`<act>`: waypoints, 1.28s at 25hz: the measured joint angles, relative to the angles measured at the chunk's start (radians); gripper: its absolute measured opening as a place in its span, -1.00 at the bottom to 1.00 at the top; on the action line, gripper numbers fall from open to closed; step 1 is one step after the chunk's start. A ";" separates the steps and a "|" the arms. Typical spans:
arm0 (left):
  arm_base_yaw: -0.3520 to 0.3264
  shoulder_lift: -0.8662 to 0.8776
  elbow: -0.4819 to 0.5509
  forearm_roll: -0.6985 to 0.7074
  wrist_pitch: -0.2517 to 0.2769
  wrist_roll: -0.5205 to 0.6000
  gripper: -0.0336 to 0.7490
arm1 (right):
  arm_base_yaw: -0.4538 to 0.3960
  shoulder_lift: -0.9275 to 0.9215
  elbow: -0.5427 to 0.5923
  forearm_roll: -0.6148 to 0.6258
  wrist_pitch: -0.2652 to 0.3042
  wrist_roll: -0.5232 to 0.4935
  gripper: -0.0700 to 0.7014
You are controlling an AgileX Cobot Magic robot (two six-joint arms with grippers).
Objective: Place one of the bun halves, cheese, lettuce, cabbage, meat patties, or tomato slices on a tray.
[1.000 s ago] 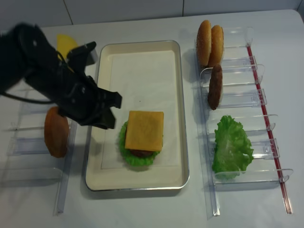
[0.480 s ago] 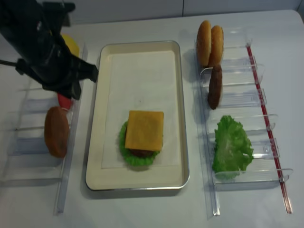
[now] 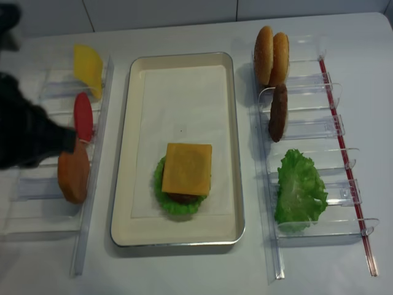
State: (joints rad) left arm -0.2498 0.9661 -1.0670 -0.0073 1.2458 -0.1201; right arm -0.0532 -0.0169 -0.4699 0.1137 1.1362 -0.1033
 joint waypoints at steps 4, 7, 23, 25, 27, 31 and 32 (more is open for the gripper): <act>0.000 -0.192 0.058 0.000 0.008 0.013 -0.61 | 0.000 0.000 0.000 0.000 0.000 -0.002 0.03; 0.000 -0.318 0.112 0.000 0.016 0.059 -0.61 | 0.000 0.000 0.000 0.003 0.000 -0.010 0.03; 0.000 -0.828 0.468 0.000 0.029 0.197 -0.62 | 0.000 0.000 0.000 0.006 0.000 -0.014 0.03; 0.000 -0.857 0.501 0.000 0.023 0.203 -0.63 | 0.000 0.000 0.000 0.006 0.000 -0.014 0.03; 0.000 -0.863 0.538 0.000 -0.001 0.207 -0.63 | 0.000 0.000 0.000 0.006 0.000 -0.014 0.03; 0.000 -0.865 0.577 0.000 -0.051 0.207 -0.63 | 0.000 0.000 0.000 0.006 0.000 -0.014 0.03; 0.000 -0.865 0.577 0.000 -0.056 0.207 -0.63 | 0.000 0.000 0.000 0.006 0.000 -0.014 0.03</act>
State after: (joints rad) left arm -0.2498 0.1013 -0.4903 -0.0073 1.1897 0.0866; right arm -0.0532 -0.0169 -0.4699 0.1194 1.1362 -0.1169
